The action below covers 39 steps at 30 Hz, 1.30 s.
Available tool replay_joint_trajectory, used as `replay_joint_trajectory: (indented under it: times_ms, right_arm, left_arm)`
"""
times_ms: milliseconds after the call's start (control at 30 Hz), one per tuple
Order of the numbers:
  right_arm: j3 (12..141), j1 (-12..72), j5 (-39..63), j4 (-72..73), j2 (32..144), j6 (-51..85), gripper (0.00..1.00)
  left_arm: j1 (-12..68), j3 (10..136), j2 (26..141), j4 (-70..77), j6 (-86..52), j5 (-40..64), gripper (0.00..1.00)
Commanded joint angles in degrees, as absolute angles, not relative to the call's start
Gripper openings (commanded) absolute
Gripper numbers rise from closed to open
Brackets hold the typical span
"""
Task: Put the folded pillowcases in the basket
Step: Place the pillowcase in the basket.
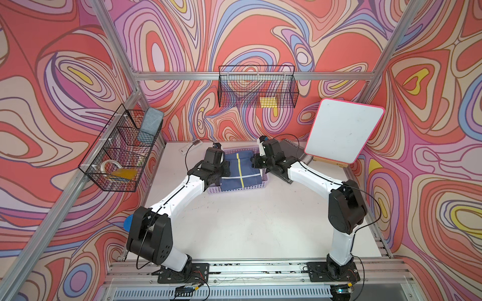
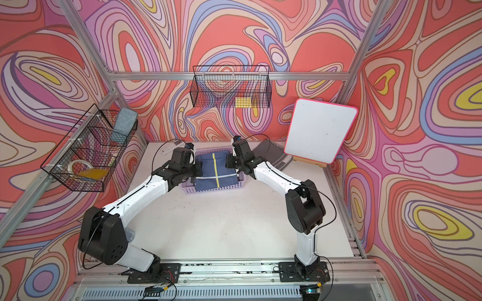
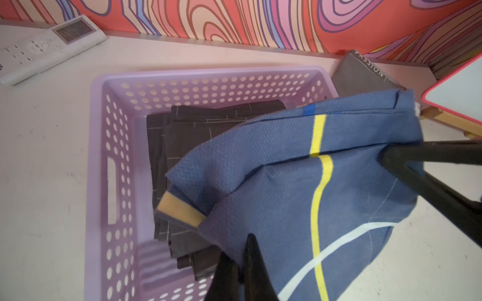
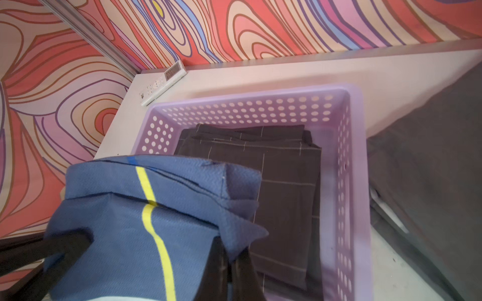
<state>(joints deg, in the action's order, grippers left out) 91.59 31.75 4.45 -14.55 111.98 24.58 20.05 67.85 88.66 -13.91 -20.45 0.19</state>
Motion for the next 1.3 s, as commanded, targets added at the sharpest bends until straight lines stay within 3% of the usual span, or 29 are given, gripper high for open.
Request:
replay_joint_trajectory:
  times_ms: [0,1033,1067,1100,1167,1200,1267]
  right_arm:
    - [97.5,31.2,5.5,-13.4,116.1,23.8,0.00]
    - [105.5,29.4,11.6,-14.2,128.8,28.0,0.00]
    - [105.6,29.4,11.7,-14.5,128.8,28.1,0.02]
    - [105.6,29.4,11.6,-14.6,128.6,28.3,0.16]
    - [105.3,29.4,11.3,-14.8,127.8,28.5,0.36]
    - [105.0,29.4,10.9,-15.0,127.2,28.6,0.45]
    - [104.1,29.4,10.4,-15.1,125.6,28.4,0.50]
  left_arm:
    - [18.3,72.2,91.9,-12.4,-17.2,2.3,0.00]
    - [11.5,78.7,107.6,-13.7,-14.9,9.2,0.00]
    - [11.4,79.2,107.7,-14.3,-15.0,9.3,0.09]
    - [11.4,79.7,107.8,-14.7,-15.1,9.3,0.22]
    - [11.2,80.2,107.5,-16.4,-15.6,9.3,0.62]
    - [11.2,80.3,107.1,-16.8,-16.0,9.0,0.73]
    - [11.2,79.9,105.6,-16.9,-16.9,8.8,0.85]
